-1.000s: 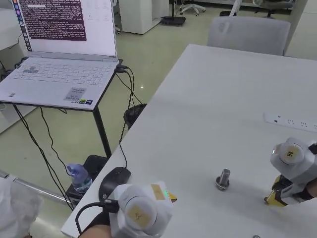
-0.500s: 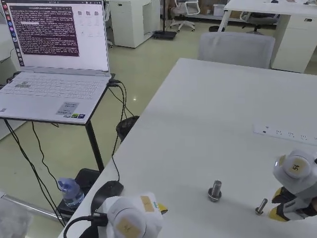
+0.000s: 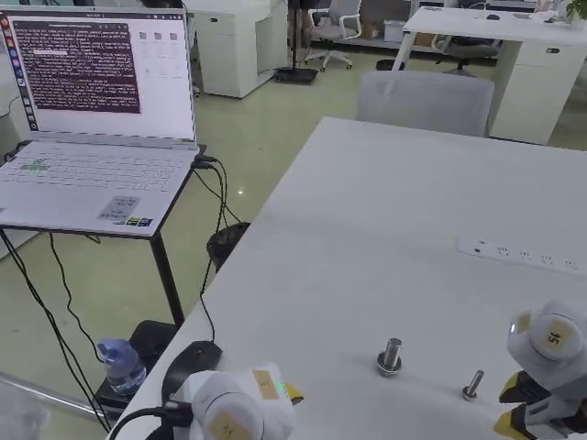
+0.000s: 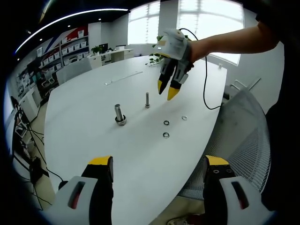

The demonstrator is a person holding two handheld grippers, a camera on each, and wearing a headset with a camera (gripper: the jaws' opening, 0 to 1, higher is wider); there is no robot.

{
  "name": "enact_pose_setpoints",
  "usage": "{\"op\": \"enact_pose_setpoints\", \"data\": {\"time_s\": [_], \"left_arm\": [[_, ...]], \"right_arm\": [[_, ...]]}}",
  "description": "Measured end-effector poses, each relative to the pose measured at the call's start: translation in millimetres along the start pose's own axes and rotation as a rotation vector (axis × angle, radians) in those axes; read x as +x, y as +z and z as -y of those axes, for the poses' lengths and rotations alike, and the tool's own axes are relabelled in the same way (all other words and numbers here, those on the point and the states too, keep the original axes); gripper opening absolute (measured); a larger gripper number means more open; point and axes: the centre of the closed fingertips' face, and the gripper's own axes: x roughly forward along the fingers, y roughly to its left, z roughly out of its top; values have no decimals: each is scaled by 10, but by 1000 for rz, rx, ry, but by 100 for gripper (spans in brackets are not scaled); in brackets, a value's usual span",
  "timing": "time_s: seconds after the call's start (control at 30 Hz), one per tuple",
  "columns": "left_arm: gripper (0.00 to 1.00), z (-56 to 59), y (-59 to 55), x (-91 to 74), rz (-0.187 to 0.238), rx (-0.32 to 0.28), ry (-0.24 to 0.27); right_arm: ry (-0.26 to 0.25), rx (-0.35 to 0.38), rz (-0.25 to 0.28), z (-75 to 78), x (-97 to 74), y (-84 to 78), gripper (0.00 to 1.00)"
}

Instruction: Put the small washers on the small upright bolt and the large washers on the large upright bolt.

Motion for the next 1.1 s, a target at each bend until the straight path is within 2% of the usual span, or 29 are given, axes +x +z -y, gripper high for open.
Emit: {"op": "enact_pose_setpoints", "data": {"time_s": [0.5,0.77,1.1], "left_arm": [[78,64,41,24,-2,30,-12],[78,113,68,4,3,38,-15],[77,150,46,-1,2,34,-16]], "right_arm": [[13,3,8,-297,-38,-124,26],[23,4,4,-475,43,-194,26],[32,3,-6,-643,192,-322,26]]}}
